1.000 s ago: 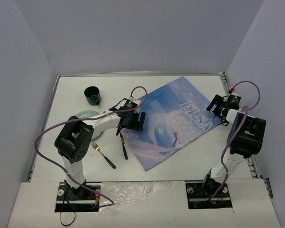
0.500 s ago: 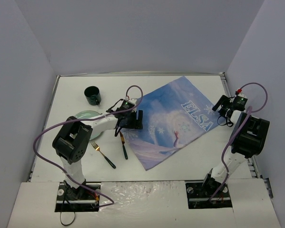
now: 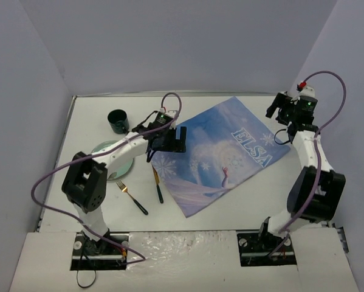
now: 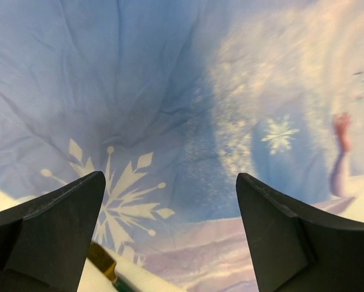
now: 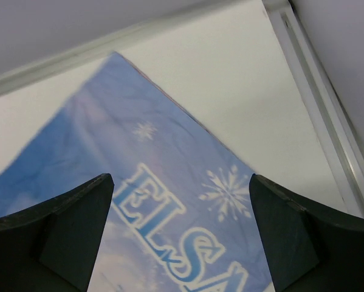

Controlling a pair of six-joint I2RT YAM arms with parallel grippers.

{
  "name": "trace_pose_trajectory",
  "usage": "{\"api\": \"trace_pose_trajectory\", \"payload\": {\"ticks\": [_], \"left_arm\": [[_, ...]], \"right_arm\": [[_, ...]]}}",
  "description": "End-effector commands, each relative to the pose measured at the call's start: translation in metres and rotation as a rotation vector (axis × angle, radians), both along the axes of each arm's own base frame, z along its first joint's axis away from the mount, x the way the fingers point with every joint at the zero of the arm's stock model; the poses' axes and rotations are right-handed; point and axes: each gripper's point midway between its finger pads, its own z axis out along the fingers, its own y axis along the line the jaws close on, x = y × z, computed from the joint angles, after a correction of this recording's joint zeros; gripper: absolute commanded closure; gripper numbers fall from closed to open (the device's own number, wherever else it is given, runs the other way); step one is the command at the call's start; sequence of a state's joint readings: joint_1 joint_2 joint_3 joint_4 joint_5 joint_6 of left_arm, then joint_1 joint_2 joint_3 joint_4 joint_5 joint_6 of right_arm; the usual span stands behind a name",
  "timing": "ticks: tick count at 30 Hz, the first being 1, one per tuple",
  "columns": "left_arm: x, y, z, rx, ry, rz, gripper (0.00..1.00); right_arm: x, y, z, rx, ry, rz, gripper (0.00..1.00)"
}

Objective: Set the dinner table for one person

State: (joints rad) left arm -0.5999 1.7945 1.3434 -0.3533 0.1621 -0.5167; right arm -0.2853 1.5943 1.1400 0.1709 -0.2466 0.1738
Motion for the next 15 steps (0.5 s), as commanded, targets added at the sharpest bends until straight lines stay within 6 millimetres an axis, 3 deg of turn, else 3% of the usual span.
{"api": "trace_pose_trajectory", "payload": {"ticks": [1, 3, 6, 11, 13, 14, 15], "left_arm": [[0.007, 0.016, 0.125, -0.095, -0.237, 0.069, 0.08], [0.001, 0.036, 0.153, -0.108, -0.298, 0.125, 0.03], [-0.011, 0.071, 0.165, -0.115, -0.322, 0.212, 0.03], [-0.037, 0.145, 0.154, -0.108, -0.312, 0.411, 0.03], [-0.047, 0.174, 0.144, -0.104, -0.298, 0.495, 0.03], [-0.052, 0.198, 0.147, -0.113, -0.312, 0.567, 0.03], [-0.059, 0.209, 0.132, -0.107, -0.280, 0.605, 0.03]], "right_arm": [[-0.007, 0.034, 0.115, -0.057, -0.249, 0.085, 0.05], [-0.016, 0.044, 0.132, -0.026, -0.289, 0.099, 0.00], [-0.035, 0.060, 0.159, -0.002, -0.357, 0.133, 0.00], [-0.062, 0.101, 0.183, 0.066, -0.425, 0.219, 0.00], [-0.066, 0.120, 0.182, 0.098, -0.423, 0.265, 0.00], [-0.069, 0.134, 0.179, 0.144, -0.413, 0.282, 0.00], [-0.072, 0.141, 0.175, 0.161, -0.402, 0.293, 0.00]]}}
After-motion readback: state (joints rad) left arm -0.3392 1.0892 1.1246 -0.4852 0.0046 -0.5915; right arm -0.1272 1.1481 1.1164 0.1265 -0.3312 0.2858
